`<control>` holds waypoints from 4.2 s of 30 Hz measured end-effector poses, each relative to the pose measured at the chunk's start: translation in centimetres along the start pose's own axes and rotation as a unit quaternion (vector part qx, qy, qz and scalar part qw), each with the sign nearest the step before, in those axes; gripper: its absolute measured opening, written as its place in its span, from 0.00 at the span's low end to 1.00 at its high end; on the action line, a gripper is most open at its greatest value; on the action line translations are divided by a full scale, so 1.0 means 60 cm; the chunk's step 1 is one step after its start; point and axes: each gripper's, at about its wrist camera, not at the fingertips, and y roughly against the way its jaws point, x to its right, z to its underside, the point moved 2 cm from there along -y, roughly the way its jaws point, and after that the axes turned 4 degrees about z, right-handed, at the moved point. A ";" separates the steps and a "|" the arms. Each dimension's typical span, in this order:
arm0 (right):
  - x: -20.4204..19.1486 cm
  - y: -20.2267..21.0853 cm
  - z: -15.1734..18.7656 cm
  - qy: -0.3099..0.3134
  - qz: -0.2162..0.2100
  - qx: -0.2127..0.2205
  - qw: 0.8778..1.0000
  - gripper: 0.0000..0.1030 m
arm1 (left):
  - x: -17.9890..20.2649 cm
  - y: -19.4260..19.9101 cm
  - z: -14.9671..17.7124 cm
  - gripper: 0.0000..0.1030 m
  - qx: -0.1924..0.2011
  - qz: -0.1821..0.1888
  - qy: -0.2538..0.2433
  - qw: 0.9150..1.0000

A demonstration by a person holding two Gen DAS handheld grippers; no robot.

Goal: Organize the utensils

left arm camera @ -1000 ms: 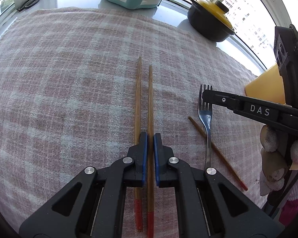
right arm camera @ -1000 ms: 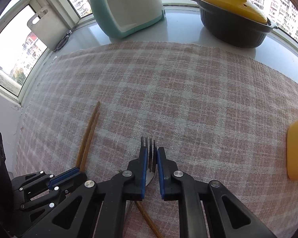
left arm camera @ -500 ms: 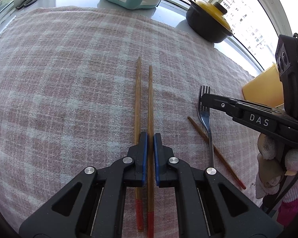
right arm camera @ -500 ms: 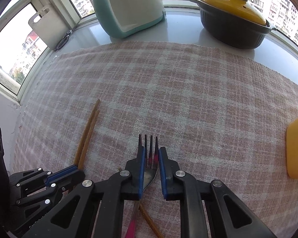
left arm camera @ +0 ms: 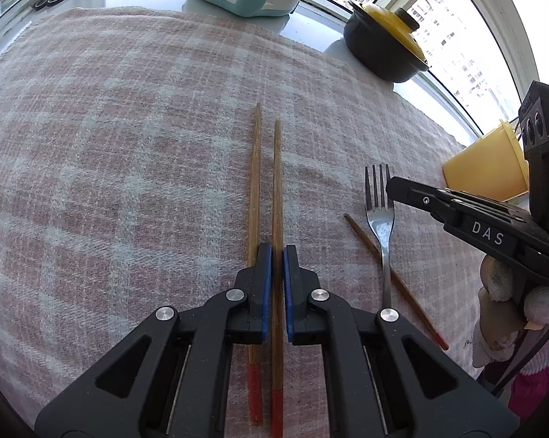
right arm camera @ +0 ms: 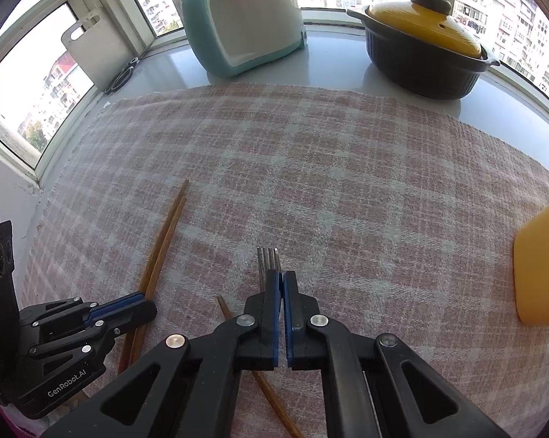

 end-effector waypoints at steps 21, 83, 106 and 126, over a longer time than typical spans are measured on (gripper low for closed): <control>-0.014 0.088 0.015 0.060 0.004 0.058 0.996 0.00 | 0.017 0.056 0.017 0.04 0.047 0.017 0.036 0.998; 0.065 -0.025 -0.033 -0.002 -0.032 -0.050 0.998 0.24 | 0.077 0.125 0.003 0.04 0.101 0.013 0.038 0.994; 0.081 0.028 -0.014 0.016 -0.027 -0.001 1.000 0.03 | 0.100 0.123 -0.021 0.04 0.109 0.016 0.035 0.993; 0.170 0.249 0.025 0.030 -0.072 0.130 0.988 0.00 | 0.247 0.154 -0.064 0.04 0.167 0.036 -0.002 0.985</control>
